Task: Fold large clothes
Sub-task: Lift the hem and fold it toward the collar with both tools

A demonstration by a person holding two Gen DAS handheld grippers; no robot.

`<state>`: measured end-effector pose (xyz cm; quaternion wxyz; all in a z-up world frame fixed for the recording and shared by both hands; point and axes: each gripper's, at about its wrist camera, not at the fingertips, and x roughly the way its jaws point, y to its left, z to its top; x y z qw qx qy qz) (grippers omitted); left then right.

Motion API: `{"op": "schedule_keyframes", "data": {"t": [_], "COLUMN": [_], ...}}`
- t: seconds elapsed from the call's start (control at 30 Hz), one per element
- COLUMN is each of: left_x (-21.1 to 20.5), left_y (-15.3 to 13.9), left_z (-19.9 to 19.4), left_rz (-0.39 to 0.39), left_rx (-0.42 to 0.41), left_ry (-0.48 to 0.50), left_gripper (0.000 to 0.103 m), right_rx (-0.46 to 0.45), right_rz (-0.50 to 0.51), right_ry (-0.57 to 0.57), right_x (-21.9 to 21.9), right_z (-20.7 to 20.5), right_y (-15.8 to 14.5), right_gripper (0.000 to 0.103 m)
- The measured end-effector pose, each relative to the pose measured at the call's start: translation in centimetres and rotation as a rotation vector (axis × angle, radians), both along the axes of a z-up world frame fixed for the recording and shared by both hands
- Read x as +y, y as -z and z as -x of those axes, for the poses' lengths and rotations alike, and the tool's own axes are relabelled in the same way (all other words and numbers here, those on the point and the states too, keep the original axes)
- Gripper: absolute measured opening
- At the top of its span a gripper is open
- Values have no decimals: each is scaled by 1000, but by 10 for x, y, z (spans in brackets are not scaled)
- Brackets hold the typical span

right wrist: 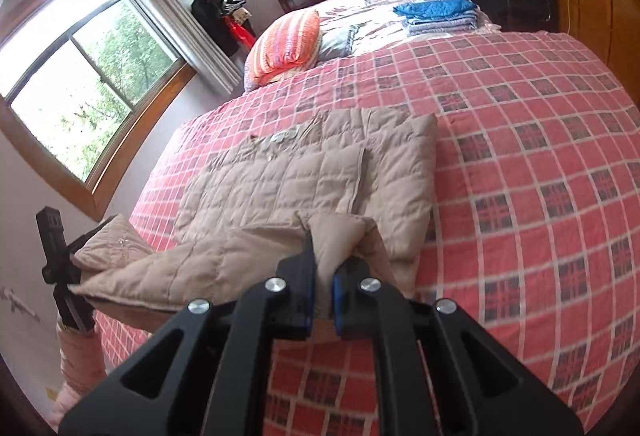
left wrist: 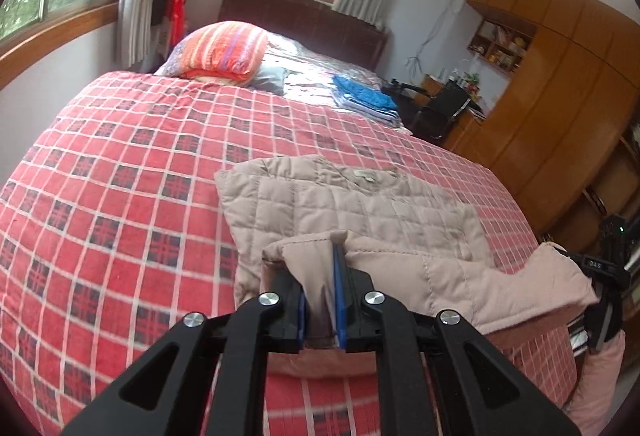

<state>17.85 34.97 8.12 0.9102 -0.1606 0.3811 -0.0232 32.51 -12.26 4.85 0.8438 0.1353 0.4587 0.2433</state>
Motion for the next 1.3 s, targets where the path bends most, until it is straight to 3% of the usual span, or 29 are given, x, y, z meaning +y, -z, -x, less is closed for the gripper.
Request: {"op": "schedule_keyframes", "data": {"t": [0.2,0.47,0.67,0.87,0.97,1.03,1.07,1.17,1.27,1.3], "left_x": [24,41,52,52,56,62,65,73,76,78], "left_y": [35,87,117,126,124,120,117,106,87,82], "left_z": [-70,-129,-151,-155,-155,-151,-148,-135,-114,-107], "left_rz": [34,70,109,105,139,201,233,315,259,244], "left_rx": [70,172,235,250,255,257,258,237,182,167], "left_ry": [-89,-142,-159,-150,-149,-145,-146,-126,-129,-127], "left_gripper": [11,11,11,11,14,17,22,34,52,54], "right_rx": [85,197,260,267,235,190,165,111,86,81], "right_rz": [-8,-14,-35,-51,-87,-89,-78,-74,-26,6], "right_ry": [48,96,121,129,117,133,148,115,80,67], "right_x": [9,19,17,15,13,6,4,0,4,8], "right_z": [-73,-132,-151,-152,-148,-140,-137,-121,-108,-104], "right_y": [26,75,103,111,102,88,80,60,53,52], "right_gripper": [6,6,6,7,22,77,84,79,76,75]}}
